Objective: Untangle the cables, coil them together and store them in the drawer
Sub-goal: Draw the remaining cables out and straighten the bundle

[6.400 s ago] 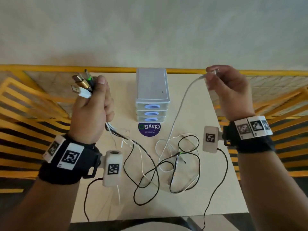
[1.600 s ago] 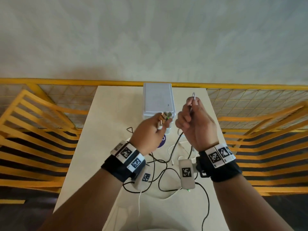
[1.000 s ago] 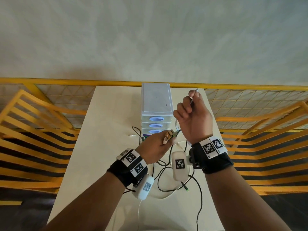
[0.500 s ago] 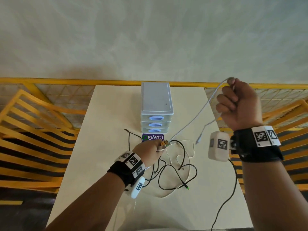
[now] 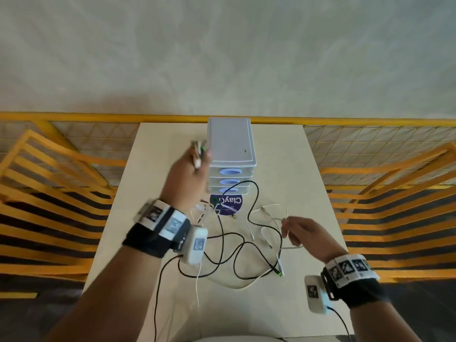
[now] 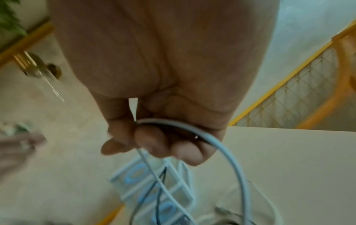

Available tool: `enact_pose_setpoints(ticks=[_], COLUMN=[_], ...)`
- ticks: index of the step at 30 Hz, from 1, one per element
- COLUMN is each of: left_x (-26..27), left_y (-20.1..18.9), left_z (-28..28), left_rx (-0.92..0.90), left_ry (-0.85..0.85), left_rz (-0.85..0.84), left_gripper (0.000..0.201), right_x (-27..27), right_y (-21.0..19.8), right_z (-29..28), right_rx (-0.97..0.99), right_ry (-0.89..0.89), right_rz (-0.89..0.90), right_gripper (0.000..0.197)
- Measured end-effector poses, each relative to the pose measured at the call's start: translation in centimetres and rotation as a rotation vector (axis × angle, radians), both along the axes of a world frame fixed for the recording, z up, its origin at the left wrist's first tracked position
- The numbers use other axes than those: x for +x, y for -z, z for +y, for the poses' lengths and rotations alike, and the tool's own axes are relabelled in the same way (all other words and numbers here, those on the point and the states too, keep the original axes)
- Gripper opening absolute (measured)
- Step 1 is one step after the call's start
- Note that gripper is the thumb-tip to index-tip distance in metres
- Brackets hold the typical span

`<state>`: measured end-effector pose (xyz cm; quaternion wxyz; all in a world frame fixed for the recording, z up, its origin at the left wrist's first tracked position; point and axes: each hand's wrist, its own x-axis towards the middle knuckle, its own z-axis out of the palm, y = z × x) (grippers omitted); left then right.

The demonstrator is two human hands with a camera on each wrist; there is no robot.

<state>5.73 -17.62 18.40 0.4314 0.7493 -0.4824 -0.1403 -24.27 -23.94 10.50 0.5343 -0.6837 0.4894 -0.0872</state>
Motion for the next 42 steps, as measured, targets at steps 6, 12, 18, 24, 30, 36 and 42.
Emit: enact_pose_setpoints(ticks=[6, 12, 18, 24, 30, 36, 42], left_x=[1.6, 1.0, -3.8, -2.3, -1.7, -1.1, -1.7], left_y=[-12.7, -17.7, -16.0, -16.1, -15.2, -14.3, -11.8], left_z=[1.8, 3.1, 1.9, 1.7, 1.8, 1.8, 2.0], left_rx=[-0.460, -0.534, -0.437, -0.448, -0.480, -0.583, -0.361], left_ry=[-0.006, 0.144, 0.306, 0.251, 0.176, 0.162, 0.233], left_rz=[0.432, 0.535, 0.598, 0.878, 0.923, 0.960, 1.150], left_gripper=[0.030, 0.028, 0.028, 0.030, 0.031, 0.029, 0.031], right_x=[-0.5, 1.6, 11.0, 15.1, 15.1, 14.0, 14.7], right_y=[4.8, 0.6, -17.7, -19.1, -15.6, -13.0, -12.7], right_z=[0.6, -1.1, 1.4, 1.8, 3.6, 4.1, 4.9], right_rx=[-0.088, -0.373, -0.418, -0.070, -0.121, -0.225, -0.342], right_ry=[-0.106, -0.072, -0.313, -0.523, -0.452, -0.370, -0.306], right_rz=[0.360, 0.411, -0.576, -0.602, -0.581, -0.499, -0.539], right_gripper=[0.030, 0.073, 0.076, 0.025, 0.032, 0.038, 0.035])
